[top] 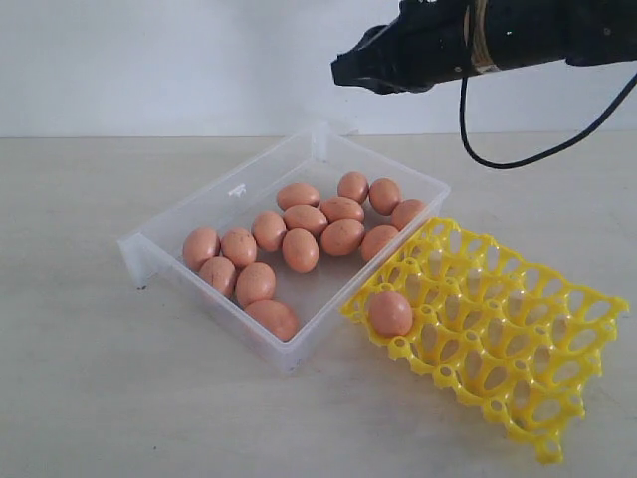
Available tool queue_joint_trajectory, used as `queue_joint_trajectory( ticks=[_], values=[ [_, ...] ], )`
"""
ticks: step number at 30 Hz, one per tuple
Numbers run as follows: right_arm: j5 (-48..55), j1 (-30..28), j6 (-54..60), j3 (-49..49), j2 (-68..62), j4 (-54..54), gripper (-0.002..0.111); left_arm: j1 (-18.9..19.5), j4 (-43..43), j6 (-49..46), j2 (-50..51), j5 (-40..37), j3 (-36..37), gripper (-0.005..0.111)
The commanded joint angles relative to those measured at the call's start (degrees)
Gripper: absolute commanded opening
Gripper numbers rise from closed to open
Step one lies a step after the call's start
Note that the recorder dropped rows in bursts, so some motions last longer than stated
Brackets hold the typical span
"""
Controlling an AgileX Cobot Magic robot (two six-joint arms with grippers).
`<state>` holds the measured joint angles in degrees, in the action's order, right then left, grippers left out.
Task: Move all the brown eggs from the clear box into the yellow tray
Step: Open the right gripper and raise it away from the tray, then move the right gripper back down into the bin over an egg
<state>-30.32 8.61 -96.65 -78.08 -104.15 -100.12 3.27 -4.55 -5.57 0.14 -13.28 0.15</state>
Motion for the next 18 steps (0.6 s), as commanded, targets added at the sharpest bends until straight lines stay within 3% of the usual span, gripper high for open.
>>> queue_joint_trajectory(
  ticks=[1, 6, 11, 14, 18],
  values=[
    [16.4, 0.0, 8.1, -0.6, 1.9, 0.2, 0.003, -0.4, 0.3, 0.2, -0.1, 0.4, -0.1, 0.004],
    [32.3, 0.0, 12.2, -0.6, 3.0, 0.2, 0.0, -0.4, 0.3, 0.2, -0.1, 0.4, -0.1, 0.004],
    [48.7, -0.1, 30.1, -0.6, 1.1, 4.8, 0.0, -0.4, 0.3, 0.2, -0.1, 0.4, -0.1, 0.004],
    [60.2, -0.2, 43.9, -1.2, 0.0, 19.1, 0.0, -0.4, 0.3, 0.2, -0.1, 0.4, -0.1, 0.004],
    [57.3, -1.4, 76.4, -2.1, -0.3, 54.5, 0.0, -0.4, 0.3, 0.2, -0.1, 0.4, -0.1, 0.004]
  ],
)
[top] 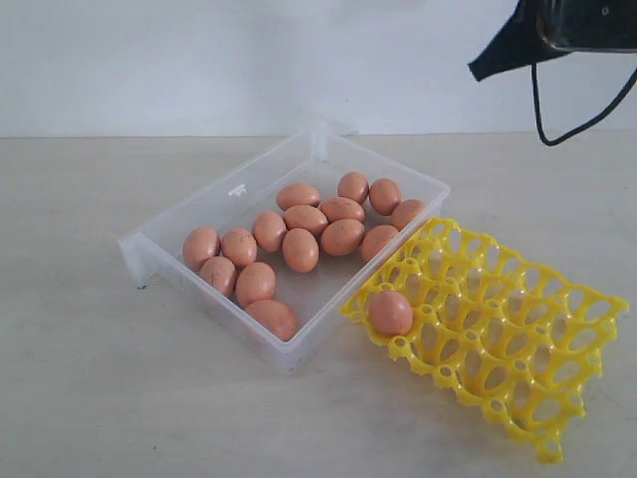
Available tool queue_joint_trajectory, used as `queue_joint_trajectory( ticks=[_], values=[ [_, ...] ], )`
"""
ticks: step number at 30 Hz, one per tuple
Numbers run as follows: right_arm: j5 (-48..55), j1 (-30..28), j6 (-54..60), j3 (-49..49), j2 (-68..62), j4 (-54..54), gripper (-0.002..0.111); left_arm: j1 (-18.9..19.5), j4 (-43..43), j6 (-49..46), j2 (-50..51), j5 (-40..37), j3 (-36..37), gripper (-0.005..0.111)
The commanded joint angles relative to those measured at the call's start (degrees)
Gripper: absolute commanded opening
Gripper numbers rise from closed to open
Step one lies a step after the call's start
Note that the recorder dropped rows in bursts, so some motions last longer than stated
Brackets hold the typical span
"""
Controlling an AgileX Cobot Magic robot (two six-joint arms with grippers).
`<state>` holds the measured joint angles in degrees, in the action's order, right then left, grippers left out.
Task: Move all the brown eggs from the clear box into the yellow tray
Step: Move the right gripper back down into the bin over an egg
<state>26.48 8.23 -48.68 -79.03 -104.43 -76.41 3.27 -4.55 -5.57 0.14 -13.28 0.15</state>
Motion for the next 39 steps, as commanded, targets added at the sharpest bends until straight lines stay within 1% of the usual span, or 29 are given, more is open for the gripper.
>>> queue_joint_trajectory(
  ticks=[1, 3, 4, 5, 7, 8, 10, 11, 14, 15, 18, 21, 23, 29, 39],
  values=[
    [0.4, -1.0, 40.5, -1.9, -0.1, 44.1, 0.0, -0.4, 0.3, 0.2, -0.1, 0.4, -0.1, 0.004],
    [4.4, -1.0, 65.1, -4.0, -0.7, 71.0, 0.0, -0.4, 0.3, 0.2, -0.1, 0.4, -0.1, 0.004],
    [9.0, -1.0, 74.5, -5.9, -1.4, 83.1, 0.0, -0.4, 0.3, 0.2, -0.1, 0.4, -0.1, 0.004],
    [14.7, -1.0, 79.7, -8.2, -2.7, 91.7, 0.0, -0.4, 0.3, 0.2, -0.1, 0.4, -0.1, 0.004],
    [25.4, -1.0, 80.3, -13.4, -6.4, 99.6, 0.0, -0.4, 0.3, 0.2, -0.1, 0.4, -0.1, 0.004],
    [30.6, -0.5, 80.3, -16.0, -8.6, 101.5, 0.0, -0.4, 0.3, 0.2, -0.1, 0.4, -0.1, 0.004],
    [36.4, 0.6, 80.1, -19.6, -12.0, 102.8, 0.0, -0.4, 0.3, 0.2, -0.1, 0.4, -0.1, 0.004],
    [37.3, 1.6, 80.1, -20.8, -13.6, 103.6, 0.0, -0.4, 0.3, 0.2, -0.1, 0.4, -0.1, 0.004],
    [34.9, 4.2, 80.9, -21.6, -15.2, 105.6, 0.001, -0.4, 0.3, 0.2, -0.1, 0.4, -0.1, 0.004],
    [34.1, 5.5, 81.7, -21.6, -15.6, 105.5, 0.004, -0.4, 0.3, 0.2, -0.1, 0.4, -0.1, 0.004],
    [32.0, 8.6, 83.9, -21.6, -16.3, 104.9, 0.02, -0.4, 0.3, 0.2, -0.1, 0.4, -0.1, 0.004],
    [28.2, 11.4, 84.3, -21.6, -17.7, 103.1, 0.042, -0.4, 0.3, 0.2, -0.1, 0.4, -0.1, 0.004],
    [25.4, 12.5, 82.0, -21.6, -18.6, 101.1, 0.048, -0.4, 0.3, 0.2, -0.1, 0.4, -0.1, 0.004],
    [21.5, 13.0, 74.2, -21.6, -21.8, 97.2, 0.047, -0.4, 0.3, 0.2, -0.1, 0.4, -0.1, 0.004],
    [20.0, 13.0, 73.1, -21.6, -25.2, 97.1, 0.047, -0.4, 0.3, 0.2, -0.1, 0.4, -0.1, 0.004]
  ],
)
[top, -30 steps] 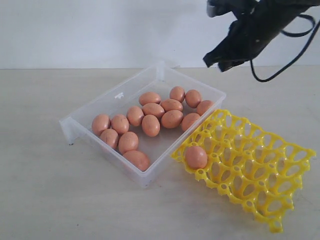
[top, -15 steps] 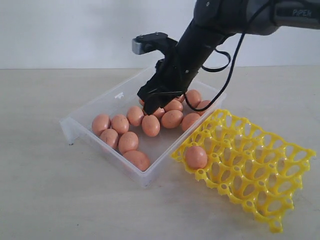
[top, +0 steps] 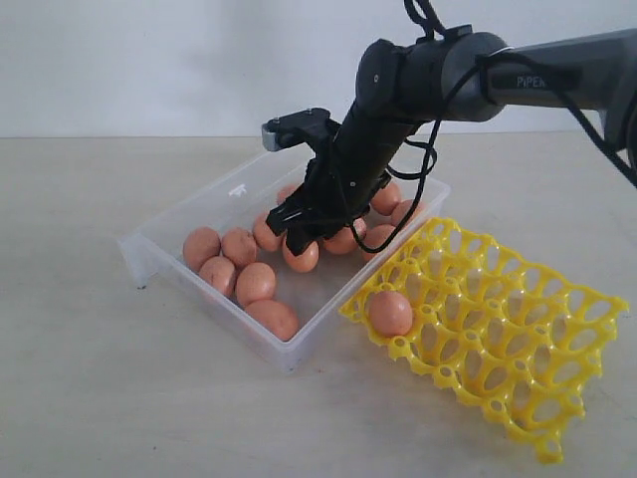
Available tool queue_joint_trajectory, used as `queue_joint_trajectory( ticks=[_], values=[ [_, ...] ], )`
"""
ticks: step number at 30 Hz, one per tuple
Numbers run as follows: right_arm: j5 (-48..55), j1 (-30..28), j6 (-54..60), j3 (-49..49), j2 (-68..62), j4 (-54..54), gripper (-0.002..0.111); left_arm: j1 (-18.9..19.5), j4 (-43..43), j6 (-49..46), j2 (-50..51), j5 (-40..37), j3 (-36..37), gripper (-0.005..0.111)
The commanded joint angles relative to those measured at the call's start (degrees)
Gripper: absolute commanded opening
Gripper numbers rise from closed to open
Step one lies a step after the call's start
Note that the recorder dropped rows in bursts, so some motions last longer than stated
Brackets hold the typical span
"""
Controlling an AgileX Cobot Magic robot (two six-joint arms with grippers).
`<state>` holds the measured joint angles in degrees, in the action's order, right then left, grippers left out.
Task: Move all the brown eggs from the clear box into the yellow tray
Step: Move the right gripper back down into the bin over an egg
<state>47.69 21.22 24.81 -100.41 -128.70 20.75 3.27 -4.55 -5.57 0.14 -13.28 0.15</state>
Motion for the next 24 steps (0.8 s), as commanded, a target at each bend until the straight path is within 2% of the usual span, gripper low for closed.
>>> queue_joint_trajectory(
  ticks=[1, 12, 15, 17, 24],
  values=[
    [-1.5, 0.0, -0.4, -0.3, -1.2, 0.0, 0.047, -0.4, 0.3, 0.2, -0.1, 0.4, -0.1, 0.004],
    [-5.4, 0.0, -4.2, -0.3, -3.8, 0.6, 0.045, -0.4, 0.3, 0.2, -0.1, 0.4, -0.1, 0.004],
    [-5.7, 0.0, -4.3, -0.3, -3.8, 0.6, 0.023, -0.4, 0.3, 0.2, -0.1, 0.4, -0.1, 0.004],
    [-5.7, 0.0, -4.5, -0.3, -3.8, 0.6, -0.001, -0.4, 0.3, 0.2, -0.1, 0.4, -0.1, 0.004],
    [-5.5, 0.0, -4.6, -0.3, -3.8, 0.6, 0.0, -0.4, 0.3, 0.2, -0.1, 0.4, -0.1, 0.004]
  ],
)
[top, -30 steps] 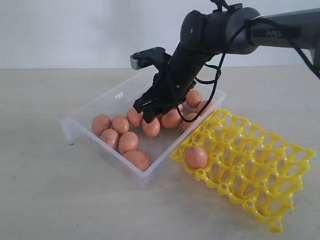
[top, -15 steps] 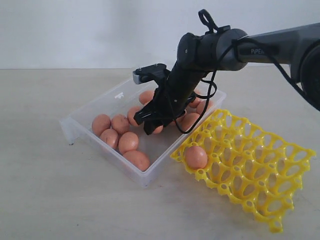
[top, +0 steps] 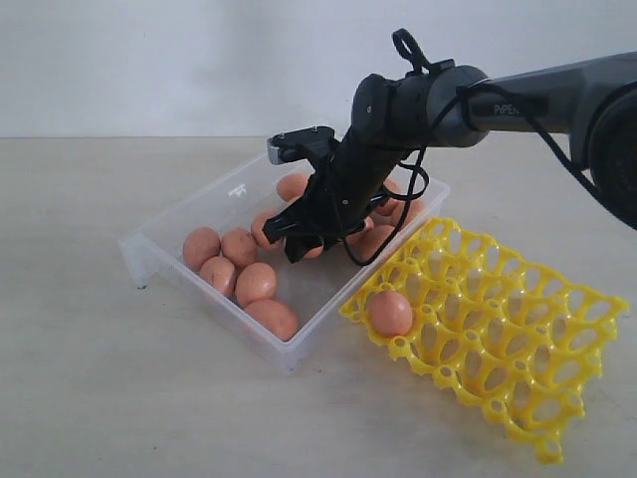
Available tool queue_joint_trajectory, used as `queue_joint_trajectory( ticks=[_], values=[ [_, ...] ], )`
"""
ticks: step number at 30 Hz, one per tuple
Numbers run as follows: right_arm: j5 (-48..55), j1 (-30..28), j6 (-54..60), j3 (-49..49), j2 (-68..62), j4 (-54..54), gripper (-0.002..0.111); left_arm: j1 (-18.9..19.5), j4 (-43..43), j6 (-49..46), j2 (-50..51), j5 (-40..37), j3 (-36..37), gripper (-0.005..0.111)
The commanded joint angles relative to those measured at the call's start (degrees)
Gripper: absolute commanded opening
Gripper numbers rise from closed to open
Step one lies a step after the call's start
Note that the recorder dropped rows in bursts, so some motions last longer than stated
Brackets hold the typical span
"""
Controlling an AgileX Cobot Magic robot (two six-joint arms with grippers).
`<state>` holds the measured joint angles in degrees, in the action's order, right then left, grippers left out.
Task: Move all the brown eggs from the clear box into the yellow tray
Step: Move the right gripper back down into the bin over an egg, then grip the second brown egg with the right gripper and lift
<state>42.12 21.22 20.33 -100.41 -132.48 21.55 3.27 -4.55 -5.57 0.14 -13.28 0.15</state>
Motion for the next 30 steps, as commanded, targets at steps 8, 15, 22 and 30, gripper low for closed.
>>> queue_joint_trajectory(
  ticks=[8, 15, 22, 30],
  values=[
    [2.1, 0.0, -0.1, -0.3, 3.5, -0.5, 0.0, -0.4, 0.3, 0.2, -0.1, 0.4, -0.1, 0.004],
    [2.9, 0.0, -0.3, -0.3, 8.5, -0.4, 0.0, -0.4, 0.3, 0.2, -0.1, 0.4, -0.1, 0.004],
    [5.6, 0.0, -0.9, -0.3, 10.5, -0.4, 0.0, -0.4, 0.3, 0.2, -0.1, 0.4, -0.1, 0.004],
    [6.0, 0.0, -1.9, -0.3, 11.9, -0.4, 0.0, -0.4, 0.3, 0.2, -0.1, 0.4, -0.1, 0.004]
  ],
)
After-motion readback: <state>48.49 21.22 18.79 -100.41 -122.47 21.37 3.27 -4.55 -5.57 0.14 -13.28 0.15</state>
